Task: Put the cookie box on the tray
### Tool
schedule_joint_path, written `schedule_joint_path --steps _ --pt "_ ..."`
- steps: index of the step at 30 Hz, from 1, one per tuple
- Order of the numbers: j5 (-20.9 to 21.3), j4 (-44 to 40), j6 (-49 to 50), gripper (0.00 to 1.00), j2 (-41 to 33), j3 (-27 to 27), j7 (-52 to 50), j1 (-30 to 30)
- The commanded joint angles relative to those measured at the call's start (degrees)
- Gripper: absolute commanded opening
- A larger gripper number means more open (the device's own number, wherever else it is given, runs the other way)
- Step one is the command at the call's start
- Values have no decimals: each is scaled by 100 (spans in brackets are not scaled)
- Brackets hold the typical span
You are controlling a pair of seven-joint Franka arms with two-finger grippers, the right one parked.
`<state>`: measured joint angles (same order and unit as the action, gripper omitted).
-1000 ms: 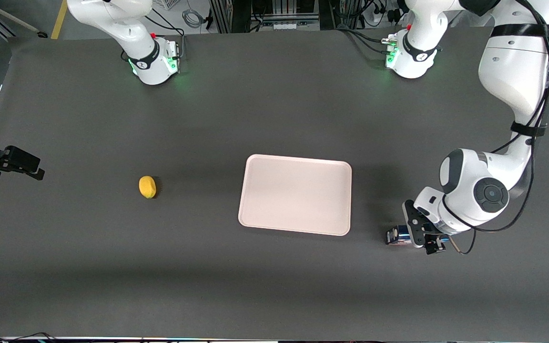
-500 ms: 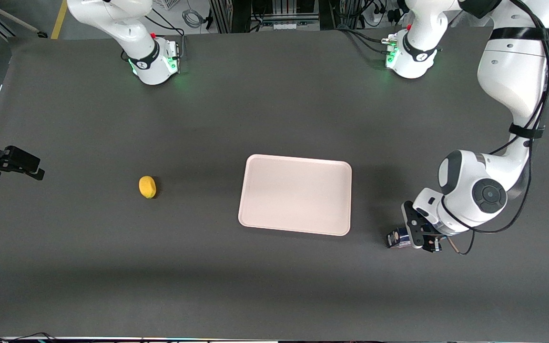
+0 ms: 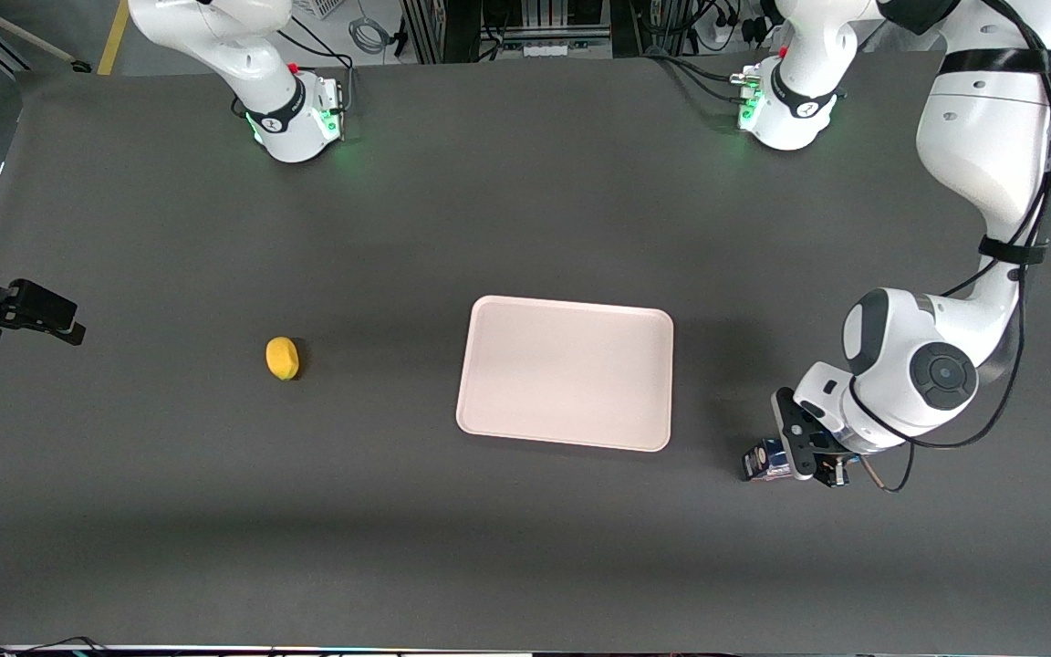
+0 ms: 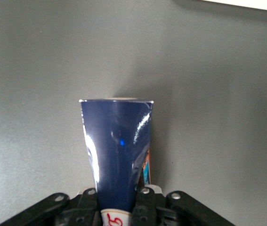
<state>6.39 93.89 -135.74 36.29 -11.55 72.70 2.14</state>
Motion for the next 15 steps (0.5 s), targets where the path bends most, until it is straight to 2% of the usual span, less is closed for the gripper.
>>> schedule_joint_path --steps 1,9,15 --pt "-103 -283 557 21 -131 -23 34 6" --pt "-182 -283 909 21 -395 -32 -580 -11" --pt "-507 -257 1225 21 -649 -32 -1459 -161"
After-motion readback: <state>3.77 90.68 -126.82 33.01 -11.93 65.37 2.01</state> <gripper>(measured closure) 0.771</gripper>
